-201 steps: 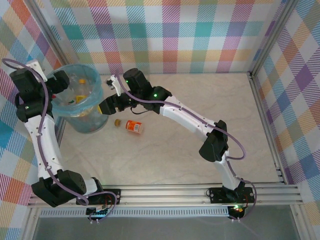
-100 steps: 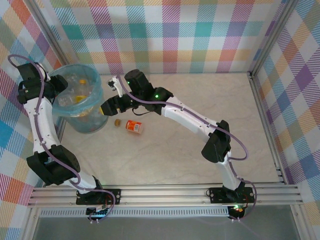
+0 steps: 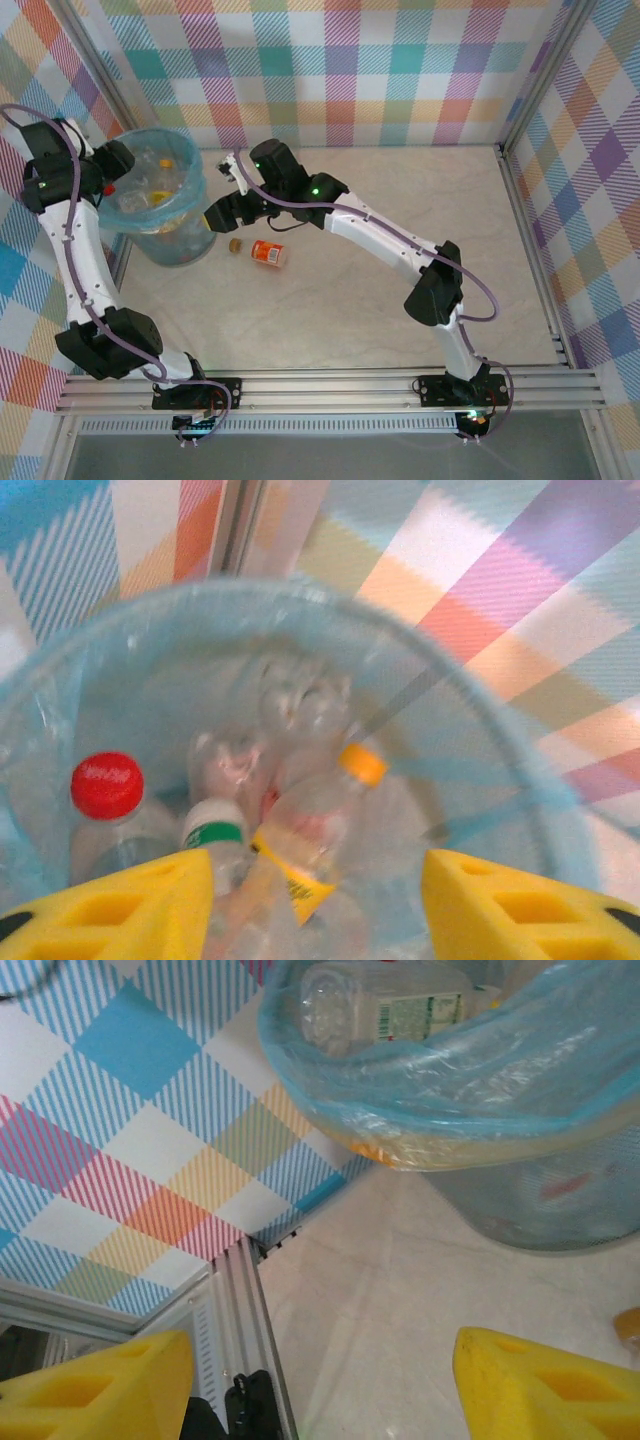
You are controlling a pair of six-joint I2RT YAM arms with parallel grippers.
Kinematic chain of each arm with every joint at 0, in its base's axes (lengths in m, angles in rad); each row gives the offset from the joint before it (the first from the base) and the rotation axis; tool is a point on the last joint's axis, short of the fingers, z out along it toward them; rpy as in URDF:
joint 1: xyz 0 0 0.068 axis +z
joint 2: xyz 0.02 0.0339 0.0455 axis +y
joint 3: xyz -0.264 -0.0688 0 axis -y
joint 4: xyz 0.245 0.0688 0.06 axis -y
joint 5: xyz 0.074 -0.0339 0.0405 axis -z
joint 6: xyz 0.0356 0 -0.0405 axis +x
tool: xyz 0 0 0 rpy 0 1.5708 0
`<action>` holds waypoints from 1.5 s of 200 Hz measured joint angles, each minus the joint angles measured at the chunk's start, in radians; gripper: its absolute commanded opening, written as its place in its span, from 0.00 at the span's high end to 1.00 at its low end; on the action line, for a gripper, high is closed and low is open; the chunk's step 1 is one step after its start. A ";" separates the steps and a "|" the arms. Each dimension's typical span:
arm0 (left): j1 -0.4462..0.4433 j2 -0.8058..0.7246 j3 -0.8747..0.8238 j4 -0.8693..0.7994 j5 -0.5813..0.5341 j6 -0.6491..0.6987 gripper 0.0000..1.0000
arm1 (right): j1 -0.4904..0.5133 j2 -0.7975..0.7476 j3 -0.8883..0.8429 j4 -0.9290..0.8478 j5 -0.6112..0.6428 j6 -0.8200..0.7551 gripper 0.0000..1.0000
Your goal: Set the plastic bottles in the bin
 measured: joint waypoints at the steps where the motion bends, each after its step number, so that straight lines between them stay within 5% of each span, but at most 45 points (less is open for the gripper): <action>1: 0.000 -0.002 0.001 0.000 0.000 -0.002 0.39 | 0.000 0.000 0.000 -0.003 0.001 -0.003 0.29; 49: -0.072 -0.210 -0.052 0.024 0.007 -0.013 0.34 | -0.071 -0.129 -0.125 -0.032 0.034 -0.119 0.22; 101: -0.391 -0.458 -0.304 0.060 0.015 -0.002 0.33 | -0.176 -0.255 -0.422 -0.004 0.057 -0.310 0.18; 166: -0.721 -0.526 -0.586 0.084 -0.020 0.030 0.31 | -0.180 -0.240 -0.626 0.051 0.068 -0.493 0.15; 300: -0.761 -0.552 -0.780 0.166 -0.124 0.035 0.22 | -0.167 0.031 -0.534 0.085 0.064 -0.544 0.14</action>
